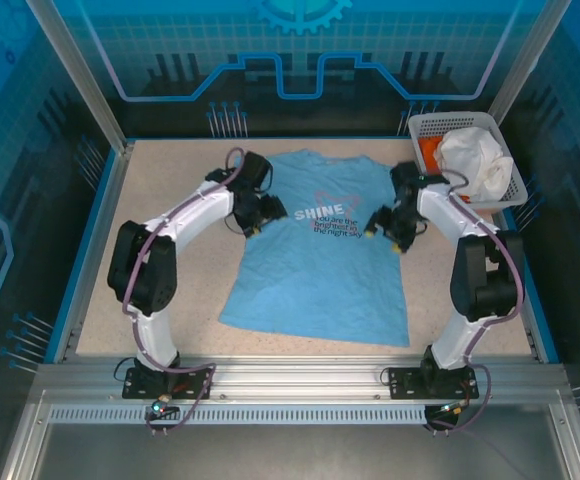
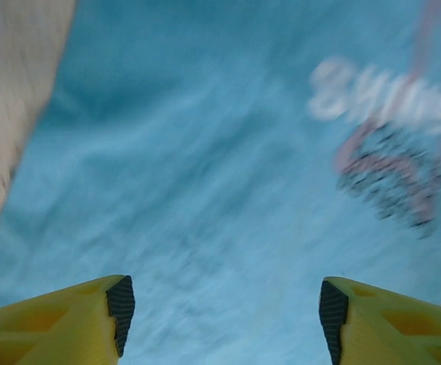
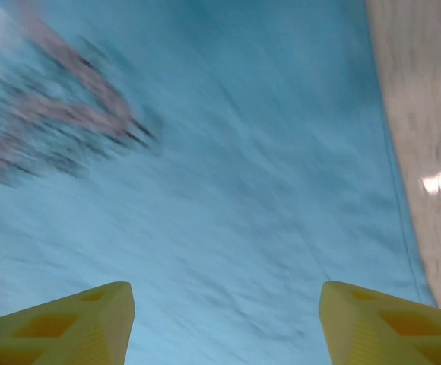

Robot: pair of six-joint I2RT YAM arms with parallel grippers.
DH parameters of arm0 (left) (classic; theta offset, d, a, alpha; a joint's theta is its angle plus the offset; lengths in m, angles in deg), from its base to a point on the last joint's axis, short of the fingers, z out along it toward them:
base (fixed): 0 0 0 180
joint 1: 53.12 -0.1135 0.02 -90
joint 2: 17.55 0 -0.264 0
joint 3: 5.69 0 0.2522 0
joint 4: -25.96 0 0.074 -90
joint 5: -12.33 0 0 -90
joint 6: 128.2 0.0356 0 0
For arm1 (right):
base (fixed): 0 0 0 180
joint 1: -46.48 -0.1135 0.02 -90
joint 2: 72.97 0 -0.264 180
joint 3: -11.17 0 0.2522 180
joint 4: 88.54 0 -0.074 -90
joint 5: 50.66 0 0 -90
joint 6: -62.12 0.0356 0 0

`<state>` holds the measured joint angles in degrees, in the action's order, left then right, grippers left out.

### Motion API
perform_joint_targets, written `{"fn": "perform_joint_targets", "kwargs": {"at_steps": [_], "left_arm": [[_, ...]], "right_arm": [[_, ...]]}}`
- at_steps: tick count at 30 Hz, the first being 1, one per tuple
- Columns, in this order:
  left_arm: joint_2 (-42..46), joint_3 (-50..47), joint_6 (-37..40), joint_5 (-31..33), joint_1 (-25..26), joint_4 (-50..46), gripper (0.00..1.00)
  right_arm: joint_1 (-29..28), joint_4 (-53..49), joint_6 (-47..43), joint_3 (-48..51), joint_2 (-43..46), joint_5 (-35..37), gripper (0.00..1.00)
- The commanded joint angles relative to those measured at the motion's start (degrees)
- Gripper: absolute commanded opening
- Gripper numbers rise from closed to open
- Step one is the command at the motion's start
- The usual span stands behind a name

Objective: Fold and stack the t-shirts

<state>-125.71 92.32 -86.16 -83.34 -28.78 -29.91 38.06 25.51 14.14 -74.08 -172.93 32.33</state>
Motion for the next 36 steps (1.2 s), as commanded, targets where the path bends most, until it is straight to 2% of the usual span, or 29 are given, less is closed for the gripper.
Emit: {"fn": "perform_joint_targets", "kwargs": {"at_steps": [1,4,9,16,20,23,30,36], "left_arm": [[-0.1,-6.8,-5.1,-2.9,1.6,2.3,0.62],[-0.2,-12.9,-8.1,-2.5,1.7,4.7,0.62],[-1.3,-16.8,-9.3,0.3,1.1,3.0,0.63],[0.0,-20.1,-7.4,4.6,-3.6,2.7,0.64],[0.8,-21.2,-6.5,5.0,-6.6,3.3,0.64],[2.0,-22.2,-5.5,4.4,-10.2,4.8,0.65],[-1.7,-13.7,1.8,3.7,-17.3,4.4,0.67],[-5.9,-5.1,4.5,3.2,-21.4,4.7,0.70]], "right_arm": [[-1.7,3.6,-2.2,6.9,4.8,-4.6,0.66],[-3.0,5.2,-3.1,11.5,4.1,-5.7,0.66],[-5.0,7.5,-2.7,14.0,0.1,-7.9,0.68],[-9.4,11.9,6.9,14.8,-6.2,-13.9,0.70],[-13.4,11.4,9.6,10.6,-10.0,-13.8,0.70],[-15.4,13.1,15.1,8.5,-13.1,-16.6,0.70],[-23.2,17.4,30.2,1.7,-20.3,-19.3,0.75],[-28.7,20.3,42.6,-10.7,-27.1,-21.3,0.77]]}}
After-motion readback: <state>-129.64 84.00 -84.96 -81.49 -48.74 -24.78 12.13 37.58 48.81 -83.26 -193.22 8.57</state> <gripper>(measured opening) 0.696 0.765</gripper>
